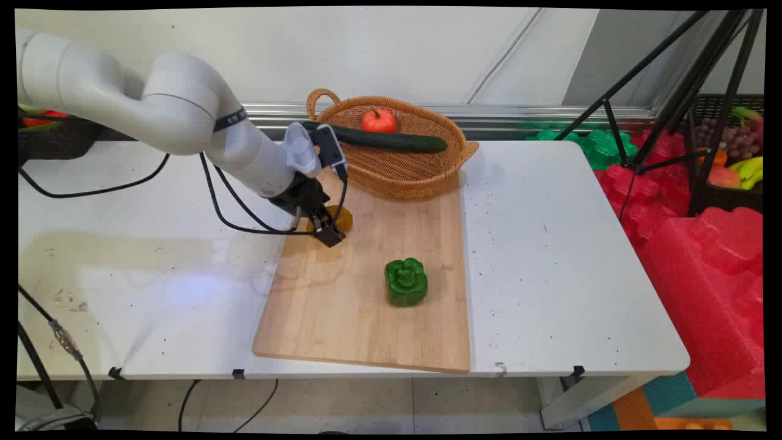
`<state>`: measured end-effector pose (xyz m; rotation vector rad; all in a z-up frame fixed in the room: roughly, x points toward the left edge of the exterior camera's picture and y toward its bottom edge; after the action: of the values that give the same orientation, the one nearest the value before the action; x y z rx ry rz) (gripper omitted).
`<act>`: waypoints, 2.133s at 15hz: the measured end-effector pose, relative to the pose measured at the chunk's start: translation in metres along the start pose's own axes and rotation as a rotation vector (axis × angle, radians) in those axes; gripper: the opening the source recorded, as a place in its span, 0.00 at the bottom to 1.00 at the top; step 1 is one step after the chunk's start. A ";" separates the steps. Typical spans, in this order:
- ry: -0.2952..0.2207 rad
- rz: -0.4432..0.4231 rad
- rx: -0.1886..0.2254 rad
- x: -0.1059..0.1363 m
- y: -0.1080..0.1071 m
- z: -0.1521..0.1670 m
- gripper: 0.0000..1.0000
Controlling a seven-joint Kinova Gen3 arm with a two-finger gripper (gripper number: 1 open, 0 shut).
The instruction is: Pick up the cucumber from the vegetable basket
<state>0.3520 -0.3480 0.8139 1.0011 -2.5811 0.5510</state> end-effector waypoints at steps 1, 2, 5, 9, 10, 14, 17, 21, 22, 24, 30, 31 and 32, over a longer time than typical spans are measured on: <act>0.007 0.002 0.000 0.001 0.000 -0.003 1.00; 0.017 0.005 0.000 0.003 -0.001 -0.008 1.00; 0.066 0.009 0.006 0.013 -0.004 -0.030 1.00; 0.124 0.004 0.028 0.027 -0.011 -0.057 1.00; 0.140 0.004 0.037 0.031 -0.015 -0.065 1.00; 0.191 0.014 0.087 0.053 -0.036 -0.088 1.00; 0.203 0.016 0.121 0.066 -0.054 -0.090 1.00; 0.199 0.018 0.158 0.084 -0.079 -0.078 1.00; 0.193 0.022 0.167 0.089 -0.086 -0.071 1.00; 0.177 0.032 0.179 0.099 -0.097 -0.056 1.00; 0.118 0.056 0.158 0.121 -0.120 0.002 1.00; 0.108 0.062 0.149 0.123 -0.123 0.013 1.00; 0.099 0.067 0.141 0.126 -0.125 0.023 1.00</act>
<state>0.3467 -0.5152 0.8764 0.9084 -2.5247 0.7891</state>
